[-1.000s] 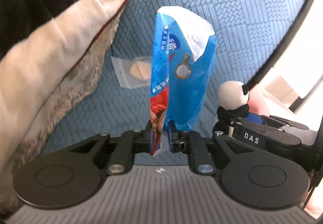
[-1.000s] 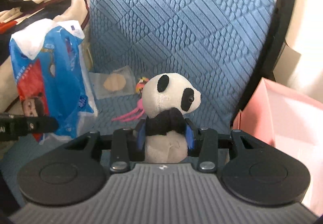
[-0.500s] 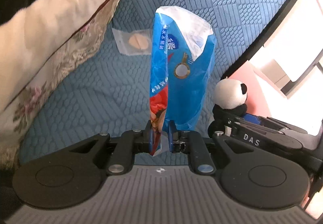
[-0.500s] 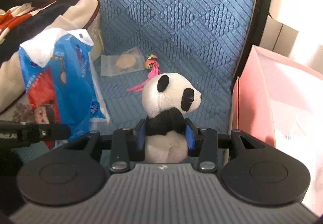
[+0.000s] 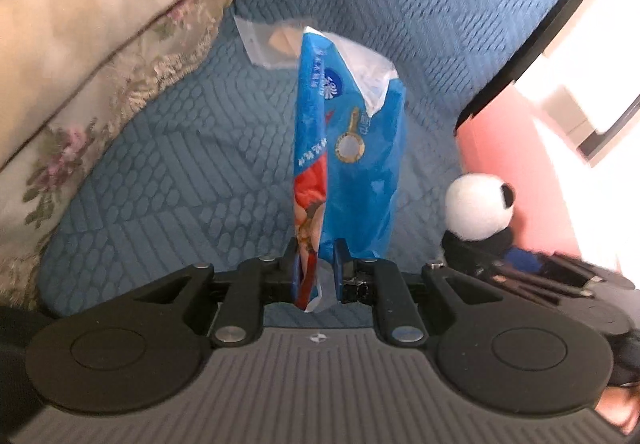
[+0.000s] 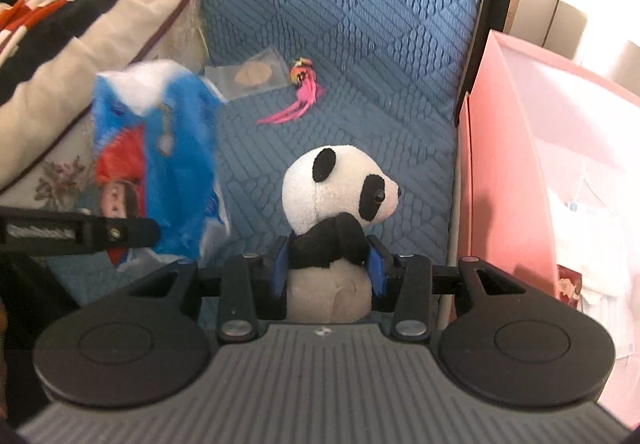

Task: Organize soft objects

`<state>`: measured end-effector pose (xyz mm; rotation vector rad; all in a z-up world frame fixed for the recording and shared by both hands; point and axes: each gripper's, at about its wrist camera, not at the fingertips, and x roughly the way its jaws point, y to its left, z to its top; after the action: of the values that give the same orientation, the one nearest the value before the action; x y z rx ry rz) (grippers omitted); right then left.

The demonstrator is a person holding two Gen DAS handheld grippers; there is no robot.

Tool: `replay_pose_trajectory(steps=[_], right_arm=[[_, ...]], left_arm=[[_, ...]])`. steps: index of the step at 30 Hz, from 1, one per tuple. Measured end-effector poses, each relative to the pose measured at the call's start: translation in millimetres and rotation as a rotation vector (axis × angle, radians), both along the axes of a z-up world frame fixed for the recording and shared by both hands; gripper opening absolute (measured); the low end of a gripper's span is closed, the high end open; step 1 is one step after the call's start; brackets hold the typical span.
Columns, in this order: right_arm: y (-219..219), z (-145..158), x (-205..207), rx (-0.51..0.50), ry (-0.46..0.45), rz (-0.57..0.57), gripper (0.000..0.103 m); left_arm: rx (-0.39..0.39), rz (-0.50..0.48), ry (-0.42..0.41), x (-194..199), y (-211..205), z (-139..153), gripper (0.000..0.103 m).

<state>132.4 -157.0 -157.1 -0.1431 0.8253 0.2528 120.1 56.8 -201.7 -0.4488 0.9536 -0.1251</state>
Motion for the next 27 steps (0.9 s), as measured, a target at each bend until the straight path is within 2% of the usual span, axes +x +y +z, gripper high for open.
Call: replay_pose_trajectory(steps=[4,7,9,12,16,22,27], right_arm=[[5.1,-14.1,15.1,-0.001,0.037,-0.01,0.044],[9.2,-19.2,25.0,0.005,0.026,-0.019,0.044],[9.3,-21.4,30.4,0.005,0.019,-0.035,0.045],[6.0,-22.4,35.0,0.015,0.01,-0.049,0.044],[4.6,-22.6,34.2,0.024,0.012,-0.057,0.044],[4.9,-18.6,31.3,0.02,-0.016,-0.053,0.044],[3.6,-14.2,31.7,0.042,-0.025,-0.049,0.052]], left_arm=[[0.009,-0.009,-0.009,18.7,-3.4,-6.8,0.018],[0.024,0.014,-0.018,33.8,-2.6,-8.1,0.029],[0.027,0.043,-0.027,42.1,0.7,-8.4,0.05],[0.012,0.096,-0.028,50.9,10.1,-10.2,0.069],[0.039,0.154,-0.032,54.7,17.2,-8.4,0.072],[0.057,0.15,-0.076,55.4,15.1,-0.8,0.078],[0.046,0.128,-0.123,55.4,11.1,4.8,0.079]])
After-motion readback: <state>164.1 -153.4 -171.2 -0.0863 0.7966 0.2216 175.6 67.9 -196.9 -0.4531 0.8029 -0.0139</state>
